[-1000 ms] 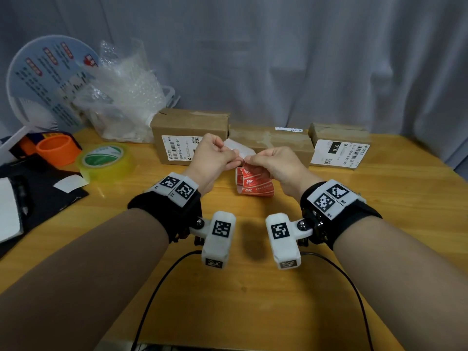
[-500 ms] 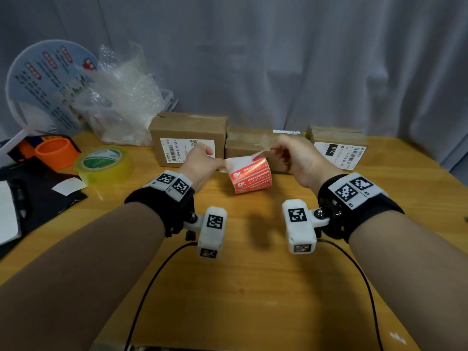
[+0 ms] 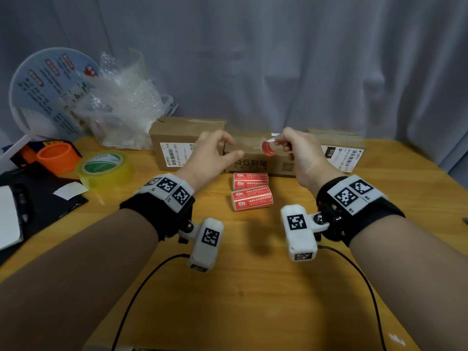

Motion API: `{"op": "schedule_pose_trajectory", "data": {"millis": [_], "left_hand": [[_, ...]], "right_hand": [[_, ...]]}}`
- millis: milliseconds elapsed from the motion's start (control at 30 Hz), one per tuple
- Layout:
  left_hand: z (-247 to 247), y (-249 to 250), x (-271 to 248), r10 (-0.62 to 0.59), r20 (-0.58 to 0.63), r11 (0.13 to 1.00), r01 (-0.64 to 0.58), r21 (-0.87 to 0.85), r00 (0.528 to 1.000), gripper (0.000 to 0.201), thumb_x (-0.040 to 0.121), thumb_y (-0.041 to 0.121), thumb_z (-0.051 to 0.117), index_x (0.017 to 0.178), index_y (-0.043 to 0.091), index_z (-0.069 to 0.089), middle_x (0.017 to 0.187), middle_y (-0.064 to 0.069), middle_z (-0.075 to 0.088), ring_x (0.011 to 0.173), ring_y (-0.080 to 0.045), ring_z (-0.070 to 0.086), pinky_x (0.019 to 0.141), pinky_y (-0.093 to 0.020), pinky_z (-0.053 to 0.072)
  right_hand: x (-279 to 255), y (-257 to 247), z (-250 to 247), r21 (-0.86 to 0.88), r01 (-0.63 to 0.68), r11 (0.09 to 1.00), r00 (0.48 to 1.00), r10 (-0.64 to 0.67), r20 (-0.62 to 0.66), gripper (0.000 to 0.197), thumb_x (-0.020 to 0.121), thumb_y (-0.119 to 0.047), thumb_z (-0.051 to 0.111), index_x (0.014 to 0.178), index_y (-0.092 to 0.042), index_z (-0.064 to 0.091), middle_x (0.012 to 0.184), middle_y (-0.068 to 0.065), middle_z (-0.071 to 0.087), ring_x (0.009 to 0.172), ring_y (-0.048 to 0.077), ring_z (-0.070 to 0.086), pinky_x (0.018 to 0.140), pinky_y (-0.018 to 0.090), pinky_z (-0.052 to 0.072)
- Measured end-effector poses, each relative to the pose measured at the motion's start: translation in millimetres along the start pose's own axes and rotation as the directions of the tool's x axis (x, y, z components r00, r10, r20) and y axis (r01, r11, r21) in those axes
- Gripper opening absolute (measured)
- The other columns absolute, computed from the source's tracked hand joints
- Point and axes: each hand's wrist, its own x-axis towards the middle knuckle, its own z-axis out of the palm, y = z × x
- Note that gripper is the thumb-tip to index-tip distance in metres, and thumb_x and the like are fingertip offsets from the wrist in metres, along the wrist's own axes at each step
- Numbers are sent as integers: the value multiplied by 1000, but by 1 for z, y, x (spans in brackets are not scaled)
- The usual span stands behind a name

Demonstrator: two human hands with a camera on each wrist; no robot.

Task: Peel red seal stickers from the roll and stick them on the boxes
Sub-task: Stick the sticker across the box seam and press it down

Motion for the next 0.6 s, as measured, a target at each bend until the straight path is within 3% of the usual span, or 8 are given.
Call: {"op": "schedule_pose_trajectory", "data": {"millis": [67,200,267,400,500,600], "left_hand": [[-3,11,0,104,-8,991,-103,82,995,32,77,44,69,103,30,56,111,6,39,115,-15,40,102,-34,34],[-1,20,4,240,-78,922,-203,329,968,39,73,52,68,102,31,55,115,7,38,115,-13,33,91,-29,21],[0,19,6,302,-117,890,-236,390,946,35,75,51,67,99,30,54,118,5,38,115,-14,34,92,-28,19],[0,13,12,346,-154,864,-250,438,926,15,80,39,62,88,27,55,117,4,43,116,-19,35,96,-33,21],[0,4,22,339,-212,874,-224,431,916,9,81,35,61,82,26,59,115,5,46,117,-19,36,96,-34,20],[-5,-6,37,245,-299,944,-156,292,922,9,81,36,63,80,28,59,111,9,44,113,-12,34,94,-28,17]], "right_hand": [[-4,-5,9,-56,0,998,1000,0,0,28,70,-19,60,43,-18,61,63,-6,50,73,14,42,74,30,32],[-12,-17,24,-84,52,995,997,-47,67,24,81,-11,55,57,-12,58,57,-5,46,62,8,41,59,19,36],[-13,-20,30,-118,64,991,995,-55,82,17,83,-12,54,68,-8,61,56,-5,46,57,5,41,51,12,36],[0,-18,44,-115,40,993,995,-29,94,6,79,-10,55,76,-8,59,57,0,42,54,9,37,44,11,35],[16,-11,54,-128,42,991,993,-26,119,10,80,-17,56,71,-12,57,61,-2,45,59,10,42,58,22,37],[34,-4,63,-62,130,990,982,-120,145,23,85,-43,58,79,-21,54,84,-4,56,78,10,53,71,23,40]]}}
